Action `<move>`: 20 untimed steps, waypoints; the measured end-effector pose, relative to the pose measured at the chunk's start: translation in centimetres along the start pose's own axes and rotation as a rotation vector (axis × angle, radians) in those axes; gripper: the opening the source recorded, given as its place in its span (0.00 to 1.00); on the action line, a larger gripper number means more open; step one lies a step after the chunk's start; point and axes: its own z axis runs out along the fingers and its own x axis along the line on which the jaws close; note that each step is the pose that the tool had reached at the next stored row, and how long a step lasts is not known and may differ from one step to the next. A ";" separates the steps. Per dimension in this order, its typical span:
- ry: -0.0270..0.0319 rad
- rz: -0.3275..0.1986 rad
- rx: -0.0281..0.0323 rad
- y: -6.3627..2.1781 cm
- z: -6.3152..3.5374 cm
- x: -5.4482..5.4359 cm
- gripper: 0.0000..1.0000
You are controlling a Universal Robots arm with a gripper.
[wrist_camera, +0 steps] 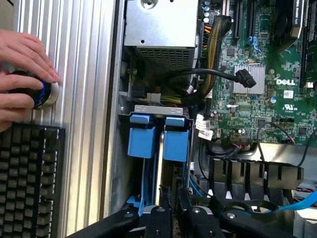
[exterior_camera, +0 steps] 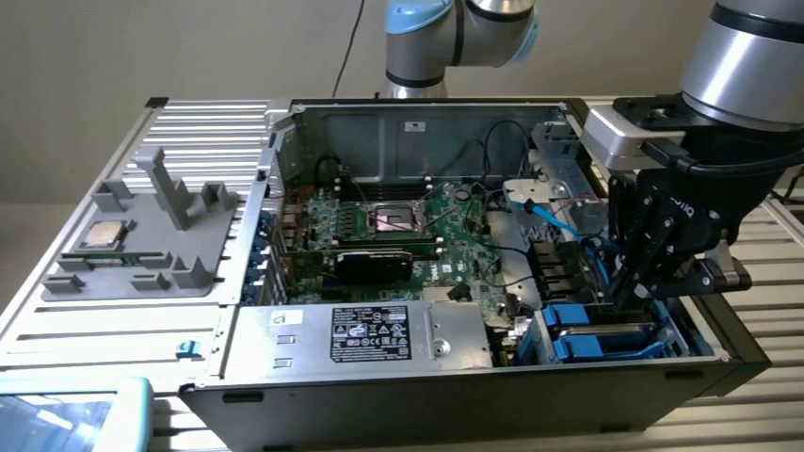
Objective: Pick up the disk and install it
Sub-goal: 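Insert the first disk wire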
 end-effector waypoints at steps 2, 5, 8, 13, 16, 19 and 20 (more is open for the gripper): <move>0.0001 0.000 0.0000 0.00 0.00 0.0 0.17; 0.0005 0.005 -0.0007 0.00 0.00 0.0 0.17; 0.0003 0.020 -0.0023 0.02 0.04 0.0 0.17; 0.0094 0.023 -0.0032 0.00 0.05 -0.3 0.17; 0.0244 0.025 -0.0055 0.00 0.08 -0.4 0.17; 0.0383 0.029 -0.0091 0.00 0.11 -0.4 0.17; 0.0418 0.030 -0.0105 0.00 0.11 -0.4 0.17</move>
